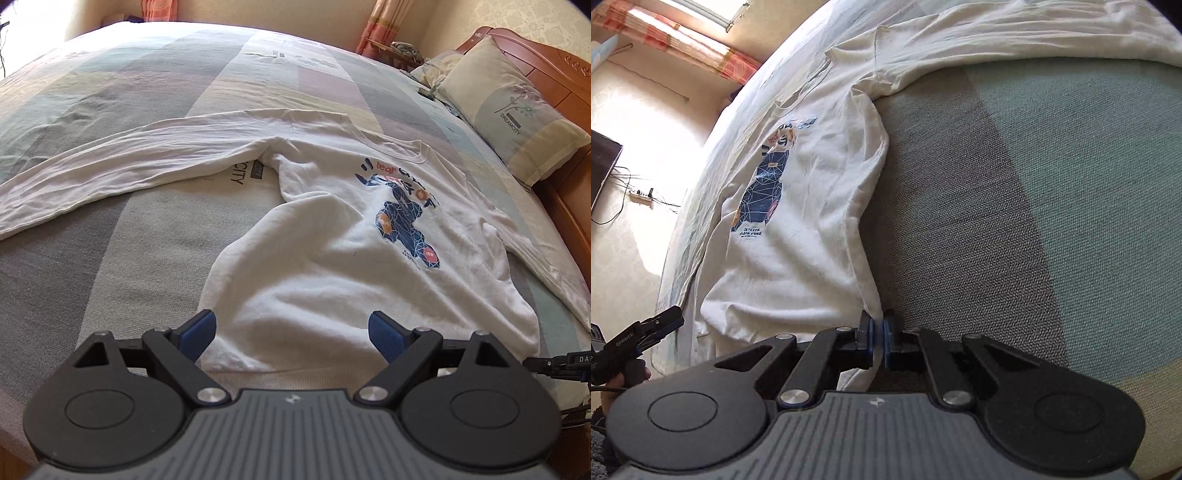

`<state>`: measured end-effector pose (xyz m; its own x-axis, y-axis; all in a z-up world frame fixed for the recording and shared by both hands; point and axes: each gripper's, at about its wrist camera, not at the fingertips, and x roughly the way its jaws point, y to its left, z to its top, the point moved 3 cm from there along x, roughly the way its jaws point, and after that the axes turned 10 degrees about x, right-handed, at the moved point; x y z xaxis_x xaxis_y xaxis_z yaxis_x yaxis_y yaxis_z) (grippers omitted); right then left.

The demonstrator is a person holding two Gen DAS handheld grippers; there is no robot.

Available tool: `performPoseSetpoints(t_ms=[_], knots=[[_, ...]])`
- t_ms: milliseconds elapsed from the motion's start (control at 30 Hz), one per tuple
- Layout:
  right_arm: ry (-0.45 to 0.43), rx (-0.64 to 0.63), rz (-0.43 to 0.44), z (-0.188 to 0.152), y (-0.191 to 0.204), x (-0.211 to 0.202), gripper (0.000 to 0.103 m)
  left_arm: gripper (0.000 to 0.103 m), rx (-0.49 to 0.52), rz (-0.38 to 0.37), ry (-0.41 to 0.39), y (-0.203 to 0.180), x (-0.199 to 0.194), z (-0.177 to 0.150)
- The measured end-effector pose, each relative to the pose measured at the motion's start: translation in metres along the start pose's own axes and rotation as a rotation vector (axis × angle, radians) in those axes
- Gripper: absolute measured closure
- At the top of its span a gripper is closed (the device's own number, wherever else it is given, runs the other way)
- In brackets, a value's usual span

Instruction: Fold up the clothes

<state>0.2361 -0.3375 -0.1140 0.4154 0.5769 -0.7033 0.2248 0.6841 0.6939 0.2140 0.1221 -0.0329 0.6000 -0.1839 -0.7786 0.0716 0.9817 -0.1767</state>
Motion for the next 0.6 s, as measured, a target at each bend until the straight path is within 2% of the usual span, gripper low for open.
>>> performPoseSetpoints(t_ms=[67, 267, 400, 500, 600], knots=[[0.005, 0.018, 0.020, -0.001, 0.001, 0.003, 0.090, 0.013, -0.076, -0.037, 0.000, 0.016, 0.005, -0.007], [0.009, 0.099, 0.078, 0.002, -0.005, 0.010, 0.090, 0.014, -0.273, -0.112, -0.032, 0.061, 0.019, -0.020], [0.011, 0.087, 0.078, 0.003, -0.002, 0.013, 0.090, 0.015, -0.397, -0.311, -0.036, 0.073, 0.033, -0.020], [0.018, 0.091, 0.089, 0.006, -0.002, 0.017, 0.091, 0.015, -0.457, -0.436, -0.010, 0.075, 0.045, -0.027], [0.022, 0.093, 0.102, 0.007, -0.005, 0.016, 0.090, 0.015, -0.508, -0.524, -0.008, 0.088, 0.052, -0.029]])
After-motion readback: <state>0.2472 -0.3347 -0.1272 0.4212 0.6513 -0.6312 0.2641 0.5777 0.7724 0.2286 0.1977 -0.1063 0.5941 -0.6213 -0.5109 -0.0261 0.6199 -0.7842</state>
